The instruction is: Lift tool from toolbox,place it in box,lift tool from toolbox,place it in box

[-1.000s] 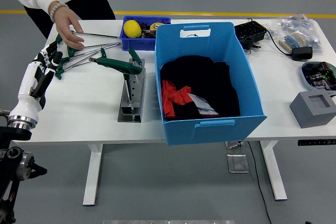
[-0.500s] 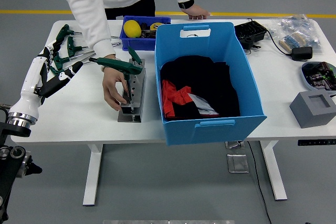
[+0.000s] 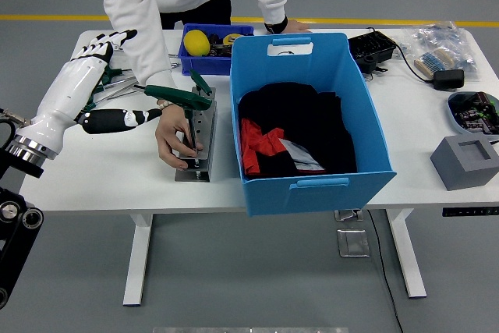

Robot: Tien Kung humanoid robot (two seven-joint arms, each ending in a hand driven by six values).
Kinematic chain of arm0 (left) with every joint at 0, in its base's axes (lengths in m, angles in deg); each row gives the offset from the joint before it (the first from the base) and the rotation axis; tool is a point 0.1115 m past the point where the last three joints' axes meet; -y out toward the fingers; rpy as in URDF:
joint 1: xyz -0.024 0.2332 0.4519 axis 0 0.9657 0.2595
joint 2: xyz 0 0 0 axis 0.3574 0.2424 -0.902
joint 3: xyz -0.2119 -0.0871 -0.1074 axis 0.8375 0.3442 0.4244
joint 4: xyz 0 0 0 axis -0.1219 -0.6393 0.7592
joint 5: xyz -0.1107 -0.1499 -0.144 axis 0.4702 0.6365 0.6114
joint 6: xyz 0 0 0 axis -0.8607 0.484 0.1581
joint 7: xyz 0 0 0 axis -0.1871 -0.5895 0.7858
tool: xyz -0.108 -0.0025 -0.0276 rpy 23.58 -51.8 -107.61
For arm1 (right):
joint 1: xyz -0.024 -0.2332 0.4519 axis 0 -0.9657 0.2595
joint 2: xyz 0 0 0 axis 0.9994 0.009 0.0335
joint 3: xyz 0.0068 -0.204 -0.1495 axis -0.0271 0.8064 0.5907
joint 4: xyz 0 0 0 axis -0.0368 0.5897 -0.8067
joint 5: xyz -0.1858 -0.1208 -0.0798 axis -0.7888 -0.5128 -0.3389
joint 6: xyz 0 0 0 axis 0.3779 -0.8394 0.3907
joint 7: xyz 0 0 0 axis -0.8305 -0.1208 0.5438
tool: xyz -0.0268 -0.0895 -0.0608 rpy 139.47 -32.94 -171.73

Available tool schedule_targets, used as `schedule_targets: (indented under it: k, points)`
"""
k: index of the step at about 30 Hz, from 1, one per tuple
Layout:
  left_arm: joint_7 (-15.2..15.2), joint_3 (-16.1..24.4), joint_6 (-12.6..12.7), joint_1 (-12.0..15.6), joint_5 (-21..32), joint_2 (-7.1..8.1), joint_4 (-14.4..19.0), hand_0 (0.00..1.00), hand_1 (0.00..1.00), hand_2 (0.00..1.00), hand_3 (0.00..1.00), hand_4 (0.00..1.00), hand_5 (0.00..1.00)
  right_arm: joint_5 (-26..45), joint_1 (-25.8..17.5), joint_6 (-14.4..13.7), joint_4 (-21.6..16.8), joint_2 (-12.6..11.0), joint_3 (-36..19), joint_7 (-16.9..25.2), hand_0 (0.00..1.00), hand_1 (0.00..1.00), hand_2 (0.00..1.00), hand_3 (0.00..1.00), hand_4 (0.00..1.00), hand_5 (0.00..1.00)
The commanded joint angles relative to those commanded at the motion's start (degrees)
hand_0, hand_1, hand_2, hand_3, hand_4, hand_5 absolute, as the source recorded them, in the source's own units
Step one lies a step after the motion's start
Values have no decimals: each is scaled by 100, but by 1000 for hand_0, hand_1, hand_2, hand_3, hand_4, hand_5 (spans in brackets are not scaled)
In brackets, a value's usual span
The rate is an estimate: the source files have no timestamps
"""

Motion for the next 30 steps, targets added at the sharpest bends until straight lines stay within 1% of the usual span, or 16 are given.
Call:
schedule_targets:
  k: [1, 2, 5, 8, 9, 10, 12, 15, 16, 19, 21, 22, 24, 27, 28, 30]
  points:
    - [34, -99, -57, -69, -223, 54, 39, 998, 998, 998, 998, 998, 326, -7, -2, 0, 0, 1, -3, -2, 635, 610, 697, 552, 802, 641]
    - [74, -217, -136, -152, -292, 107, 82, 998, 998, 998, 998, 998, 326, -13, -6, -1, 0, 4, -9, -5, 635, 610, 697, 552, 802, 641]
    - [173, -471, -449, -358, -292, 184, 160, 998, 998, 998, 998, 998, 323, -5, -15, -1, 0, 8, -14, -9, 635, 610, 697, 551, 802, 642]
    - [304, -762, -839, -615, -292, 206, 118, 998, 998, 998, 998, 998, 323, 0, -16, 3, 0, 7, -13, -9, 635, 610, 697, 551, 802, 642]
    - [344, -839, -918, -684, -292, 206, 83, 998, 998, 998, 998, 998, 323, 5, -15, 4, 0, 6, -8, -8, 635, 610, 697, 551, 802, 642]
    - [391, -908, -989, -749, -292, 204, 45, 998, 998, 998, 998, 998, 360, 9, -12, 4, 0, 5, -1, -6, 636, 610, 697, 551, 802, 642]
    - [513, -1064, -1110, -914, -292, 197, -76, 998, 998, 998, 998, 998, 360, 24, -4, 4, 0, 4, 14, -3, 636, 610, 697, 551, 802, 642]
    - [641, -1213, -1065, -1116, -292, 179, -312, 998, 998, 998, 998, 998, 360, 56, -1, 3, 0, 4, 14, -3, 636, 610, 697, 551, 802, 642]
    - [675, -1249, -1045, -1183, -292, 172, -400, 911, 895, 901, 918, 998, 411, 64, 4, 4, 0, 4, 18, -3, 636, 610, 698, 551, 803, 642]
    - [768, -1374, -868, -1428, -292, 159, -731, 911, 895, 901, 918, 998, 411, 43, 22, 11, 0, -2, 36, 0, 636, 610, 698, 551, 803, 642]
    - [819, -1437, -811, -1554, -292, 158, -894, 911, 895, 901, 918, 998, 411, 50, 29, 12, 0, -5, 39, 1, 636, 610, 698, 551, 803, 642]
    - [846, -1468, -807, -1610, -292, 159, -966, 844, 798, 800, 836, 998, 440, 58, 32, 11, 0, -5, 42, 2, 636, 611, 697, 552, 804, 642]
    - [910, -1539, -818, -1712, -292, 166, -1115, 844, 798, 800, 836, 998, 440, 67, 38, 11, 0, -6, 48, 3, 636, 611, 697, 552, 804, 642]
    - [1019, -1585, -977, -1798, -292, 142, -1303, 844, 798, 800, 836, 998, 440, 92, 41, 9, 0, -7, 57, 6, 636, 611, 697, 552, 804, 642]
    - [1054, -1594, -1030, -1815, -292, 127, -1359, 653, 650, 650, 757, 998, 482, 96, 42, 10, 0, -7, 58, 6, 636, 611, 697, 552, 804, 643]
    - [1121, -1606, -1121, -1838, -292, 92, -1454, 653, 650, 650, 757, 998, 482, 99, 46, 11, 0, -8, 66, 8, 636, 611, 697, 552, 804, 643]
